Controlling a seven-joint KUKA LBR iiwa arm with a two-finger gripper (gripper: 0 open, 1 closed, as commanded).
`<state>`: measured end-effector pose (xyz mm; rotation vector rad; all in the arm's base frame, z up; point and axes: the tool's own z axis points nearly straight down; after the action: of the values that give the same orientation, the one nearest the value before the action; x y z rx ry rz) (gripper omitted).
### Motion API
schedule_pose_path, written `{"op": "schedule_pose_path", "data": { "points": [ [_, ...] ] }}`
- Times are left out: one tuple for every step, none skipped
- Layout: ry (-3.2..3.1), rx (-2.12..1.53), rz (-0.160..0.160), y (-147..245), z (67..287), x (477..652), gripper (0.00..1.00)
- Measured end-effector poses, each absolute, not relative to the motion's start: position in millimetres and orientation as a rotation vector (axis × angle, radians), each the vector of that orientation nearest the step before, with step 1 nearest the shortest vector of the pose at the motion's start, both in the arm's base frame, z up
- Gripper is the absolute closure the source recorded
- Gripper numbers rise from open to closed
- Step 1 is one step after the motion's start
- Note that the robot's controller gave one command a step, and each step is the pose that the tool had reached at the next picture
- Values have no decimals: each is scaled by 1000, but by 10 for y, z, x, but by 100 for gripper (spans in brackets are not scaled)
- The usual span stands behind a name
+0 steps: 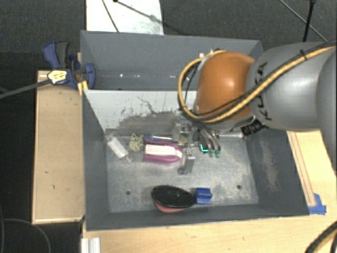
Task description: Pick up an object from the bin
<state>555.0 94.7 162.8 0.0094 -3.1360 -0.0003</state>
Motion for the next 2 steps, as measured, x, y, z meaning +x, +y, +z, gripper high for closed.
{"op": "schedule_pose_path", "data": {
  "points": [
    [-3094,597,-1,1284,761,4841,0],
    [-3102,587,-3,1289,785,4863,100]
  ]
}}
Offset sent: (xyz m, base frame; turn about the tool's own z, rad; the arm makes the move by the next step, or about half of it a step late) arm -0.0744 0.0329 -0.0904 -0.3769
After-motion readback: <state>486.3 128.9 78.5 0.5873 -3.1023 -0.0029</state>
